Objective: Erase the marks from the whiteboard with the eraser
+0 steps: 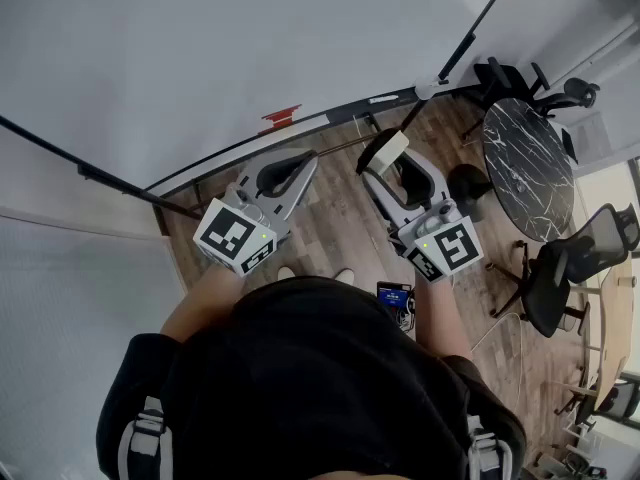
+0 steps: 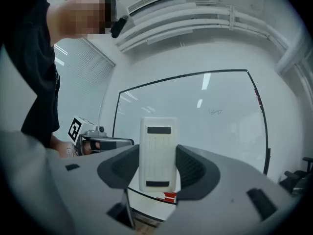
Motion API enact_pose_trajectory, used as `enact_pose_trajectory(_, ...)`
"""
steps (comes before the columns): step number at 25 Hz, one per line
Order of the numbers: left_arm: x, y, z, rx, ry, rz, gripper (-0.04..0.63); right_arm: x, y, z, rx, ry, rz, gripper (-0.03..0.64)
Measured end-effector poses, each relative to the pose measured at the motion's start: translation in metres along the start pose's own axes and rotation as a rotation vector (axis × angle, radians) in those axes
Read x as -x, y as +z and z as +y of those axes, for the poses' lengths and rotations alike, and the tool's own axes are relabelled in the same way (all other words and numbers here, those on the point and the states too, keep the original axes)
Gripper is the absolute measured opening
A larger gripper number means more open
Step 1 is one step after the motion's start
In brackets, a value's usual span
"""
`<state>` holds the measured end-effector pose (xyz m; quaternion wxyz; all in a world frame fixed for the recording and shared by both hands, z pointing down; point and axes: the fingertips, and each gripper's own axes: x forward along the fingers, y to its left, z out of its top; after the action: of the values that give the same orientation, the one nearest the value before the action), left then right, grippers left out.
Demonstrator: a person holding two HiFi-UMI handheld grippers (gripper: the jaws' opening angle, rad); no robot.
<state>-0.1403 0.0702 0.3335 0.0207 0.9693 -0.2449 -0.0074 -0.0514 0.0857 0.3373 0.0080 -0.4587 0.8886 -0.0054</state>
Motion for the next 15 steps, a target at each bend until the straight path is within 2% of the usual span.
enact_pose_trajectory(5, -0.018, 0.004, 0.003, -0.04, -0.016, -0.032, 0.005, -0.006, 0.005, -0.011, 0.064, 0.013, -0.032, 0.233)
enact_pose_trajectory(15, -0.028, 0.0, -0.006, -0.013, -0.008, -0.032, 0.005, 0.002, -0.001, -0.014, 0.06, 0.046, -0.009, 0.235)
